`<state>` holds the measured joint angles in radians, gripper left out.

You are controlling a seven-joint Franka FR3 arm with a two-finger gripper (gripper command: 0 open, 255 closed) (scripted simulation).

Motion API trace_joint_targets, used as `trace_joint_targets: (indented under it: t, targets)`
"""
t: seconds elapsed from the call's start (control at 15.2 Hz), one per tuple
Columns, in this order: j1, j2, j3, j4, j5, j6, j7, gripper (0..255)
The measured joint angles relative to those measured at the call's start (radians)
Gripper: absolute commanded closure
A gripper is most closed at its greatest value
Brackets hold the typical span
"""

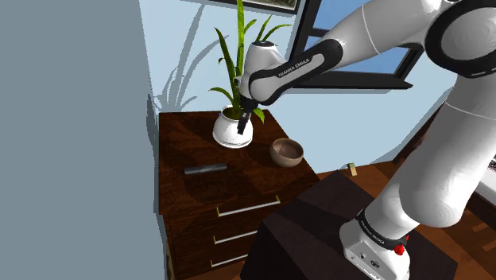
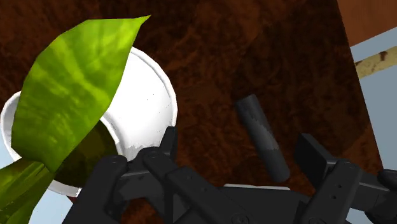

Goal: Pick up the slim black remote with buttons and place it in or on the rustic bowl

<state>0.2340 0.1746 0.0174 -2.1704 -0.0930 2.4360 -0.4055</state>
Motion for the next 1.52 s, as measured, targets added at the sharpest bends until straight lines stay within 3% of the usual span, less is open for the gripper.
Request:
trace_joint_targets:
  t: [1.12,1.52]
  targets:
    - [0.122,0.557,0.074,0.405,-0.114,0.114,-0.137,0]
    - [0.137,0.659,0.073,0.477,-0.131,0.141,-0.155,0]
